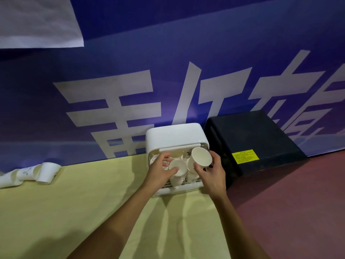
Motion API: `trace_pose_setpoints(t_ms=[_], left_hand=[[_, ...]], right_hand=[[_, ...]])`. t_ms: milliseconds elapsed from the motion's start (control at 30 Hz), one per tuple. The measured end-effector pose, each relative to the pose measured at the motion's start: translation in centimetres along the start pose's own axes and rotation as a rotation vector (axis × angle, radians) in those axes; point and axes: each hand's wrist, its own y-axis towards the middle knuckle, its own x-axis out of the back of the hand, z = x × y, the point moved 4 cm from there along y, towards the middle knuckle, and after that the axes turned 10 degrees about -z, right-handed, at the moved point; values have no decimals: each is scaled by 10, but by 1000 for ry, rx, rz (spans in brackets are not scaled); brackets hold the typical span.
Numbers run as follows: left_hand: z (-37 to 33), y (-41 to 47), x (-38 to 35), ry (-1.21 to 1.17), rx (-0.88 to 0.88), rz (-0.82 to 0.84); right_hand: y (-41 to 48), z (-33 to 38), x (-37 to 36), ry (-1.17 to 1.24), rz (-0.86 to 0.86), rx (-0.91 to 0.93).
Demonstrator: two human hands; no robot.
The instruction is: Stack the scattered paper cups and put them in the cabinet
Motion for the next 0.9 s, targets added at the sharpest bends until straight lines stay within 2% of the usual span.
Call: trace_pose_setpoints(t_ms=[200, 367, 633, 700, 833, 900], left_hand=[[3, 0, -3, -20, 2, -71], [5, 0, 1, -28, 18, -118], [6, -4, 18, -50, 47, -170], [8, -5, 25, -34, 66, -179], [18, -9, 40, -49, 98, -201], [25, -12, 51, -62, 113, -213]], right_hand=[[9, -19, -9, -135, 95, 14], [16, -29, -21, -262, 110, 4], [17, -36, -32, -415, 277, 2], [15, -30, -30, -403, 236, 23], [-1, -3, -35, -288, 97, 184], [-15, 15, -50, -243, 107, 294]])
